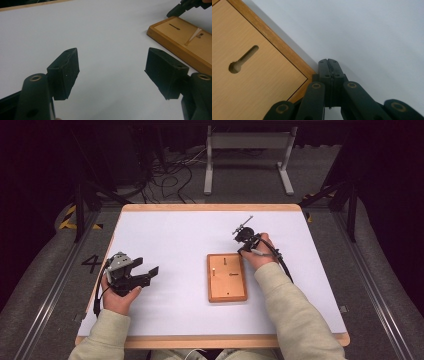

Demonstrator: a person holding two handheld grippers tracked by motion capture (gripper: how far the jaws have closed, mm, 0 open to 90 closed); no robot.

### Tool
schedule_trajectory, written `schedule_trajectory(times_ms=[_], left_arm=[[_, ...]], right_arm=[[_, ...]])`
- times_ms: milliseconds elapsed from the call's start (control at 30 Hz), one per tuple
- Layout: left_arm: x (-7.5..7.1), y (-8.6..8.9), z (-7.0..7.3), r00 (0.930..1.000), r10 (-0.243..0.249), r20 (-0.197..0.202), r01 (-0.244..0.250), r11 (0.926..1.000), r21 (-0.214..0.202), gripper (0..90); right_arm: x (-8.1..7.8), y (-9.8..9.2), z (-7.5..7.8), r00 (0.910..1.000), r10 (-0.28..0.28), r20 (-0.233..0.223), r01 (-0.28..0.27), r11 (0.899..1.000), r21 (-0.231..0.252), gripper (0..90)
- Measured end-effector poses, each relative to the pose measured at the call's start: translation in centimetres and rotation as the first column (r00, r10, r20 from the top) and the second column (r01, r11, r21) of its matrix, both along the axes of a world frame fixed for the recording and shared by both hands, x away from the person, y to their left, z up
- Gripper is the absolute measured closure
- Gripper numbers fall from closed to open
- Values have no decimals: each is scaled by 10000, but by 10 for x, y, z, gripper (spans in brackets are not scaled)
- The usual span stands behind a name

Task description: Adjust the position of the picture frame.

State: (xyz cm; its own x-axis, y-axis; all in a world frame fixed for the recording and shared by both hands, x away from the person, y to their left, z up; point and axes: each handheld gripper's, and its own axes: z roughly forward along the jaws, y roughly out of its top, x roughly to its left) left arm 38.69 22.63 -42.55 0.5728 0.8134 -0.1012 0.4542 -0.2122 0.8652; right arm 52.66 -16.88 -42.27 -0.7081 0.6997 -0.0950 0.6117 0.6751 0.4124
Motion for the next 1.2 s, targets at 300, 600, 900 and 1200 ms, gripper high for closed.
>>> schedule_trajectory(times_ms=[300,600,900,1200], left_arm=[[1,-3,0,9999,-93,55,93,10000,10,273],[3,-5,0,9999,-157,23,157,9999,1,273],[5,-8,1,9996,-273,17,273,9996,43,272],[6,-9,1,9996,-298,-9,298,9996,14,272]], right_arm=[[-8,34,-4,9940,1091,114,-1097,9920,627,900],[-31,31,24,9859,1461,816,-1558,9793,1290,900],[-76,49,54,9484,3016,977,-3158,9253,2100,900],[-112,84,60,8958,4416,499,-4410,8693,2234,900]])
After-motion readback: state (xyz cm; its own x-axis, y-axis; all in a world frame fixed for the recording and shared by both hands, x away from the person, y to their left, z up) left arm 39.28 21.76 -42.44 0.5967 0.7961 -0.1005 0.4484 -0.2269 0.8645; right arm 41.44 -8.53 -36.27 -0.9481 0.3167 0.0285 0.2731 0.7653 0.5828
